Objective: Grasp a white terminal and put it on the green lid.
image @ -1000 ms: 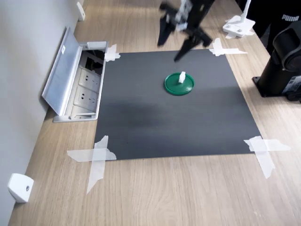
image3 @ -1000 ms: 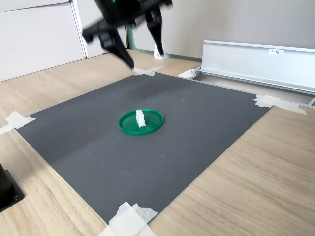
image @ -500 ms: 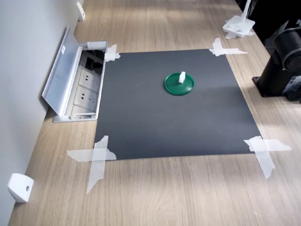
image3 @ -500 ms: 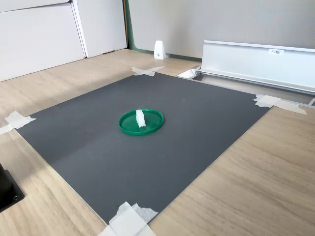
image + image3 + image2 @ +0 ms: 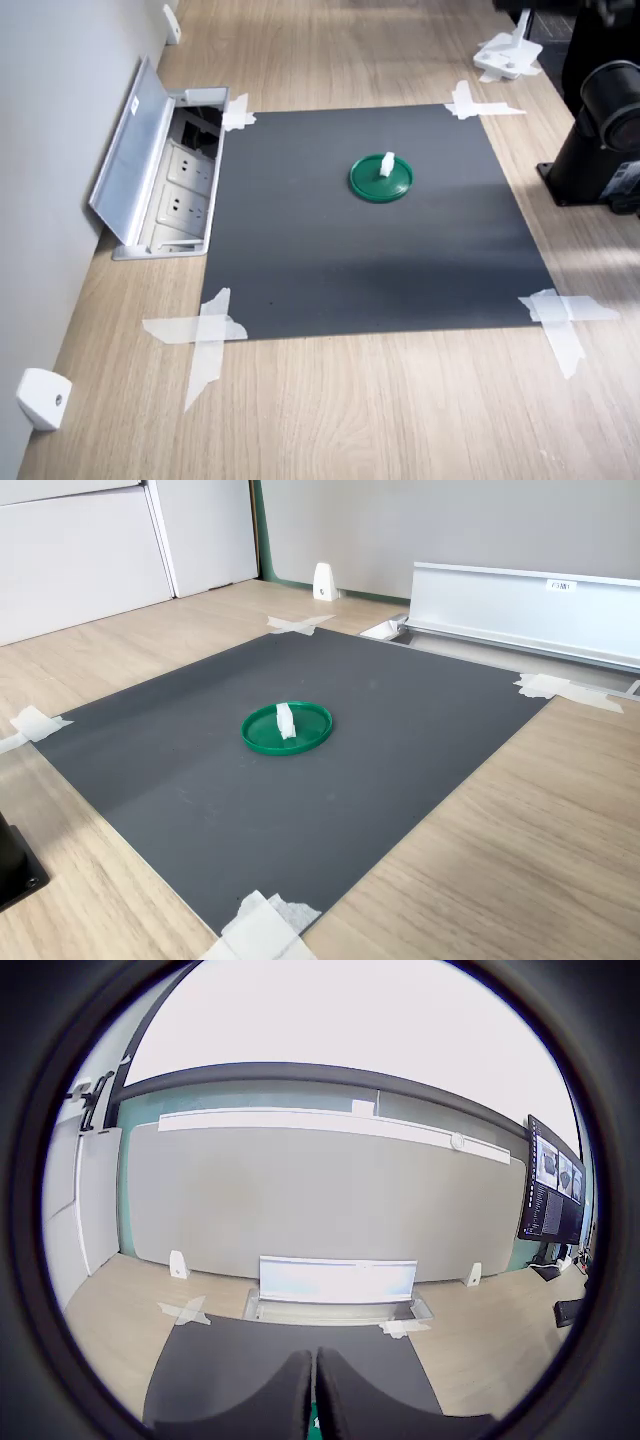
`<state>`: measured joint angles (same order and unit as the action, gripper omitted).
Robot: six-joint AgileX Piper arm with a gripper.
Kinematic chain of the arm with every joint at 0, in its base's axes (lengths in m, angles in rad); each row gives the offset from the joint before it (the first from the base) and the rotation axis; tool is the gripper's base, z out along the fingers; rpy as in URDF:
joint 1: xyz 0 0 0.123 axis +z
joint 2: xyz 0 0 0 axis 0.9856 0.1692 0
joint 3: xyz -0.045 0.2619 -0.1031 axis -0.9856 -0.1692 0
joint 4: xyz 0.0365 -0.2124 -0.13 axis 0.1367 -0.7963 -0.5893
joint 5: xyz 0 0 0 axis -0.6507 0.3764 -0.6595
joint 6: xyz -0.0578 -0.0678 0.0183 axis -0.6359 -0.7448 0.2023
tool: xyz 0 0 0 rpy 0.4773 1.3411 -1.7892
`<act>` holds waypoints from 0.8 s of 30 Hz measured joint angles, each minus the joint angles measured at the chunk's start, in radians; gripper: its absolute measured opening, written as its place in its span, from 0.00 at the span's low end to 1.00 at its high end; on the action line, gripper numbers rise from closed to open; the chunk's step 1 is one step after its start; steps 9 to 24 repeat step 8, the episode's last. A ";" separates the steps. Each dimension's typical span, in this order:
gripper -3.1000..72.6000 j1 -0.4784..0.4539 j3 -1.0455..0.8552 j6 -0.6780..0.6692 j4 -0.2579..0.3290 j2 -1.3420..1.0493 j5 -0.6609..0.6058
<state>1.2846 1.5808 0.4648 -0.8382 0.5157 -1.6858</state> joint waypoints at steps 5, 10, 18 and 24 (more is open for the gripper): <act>0.03 0.000 -0.083 0.000 0.000 -0.022 0.000; 0.03 0.000 -0.115 0.000 0.000 -0.022 0.000; 0.03 0.000 -0.115 0.000 0.000 -0.022 0.000; 0.03 0.000 -0.115 0.000 0.000 -0.022 0.000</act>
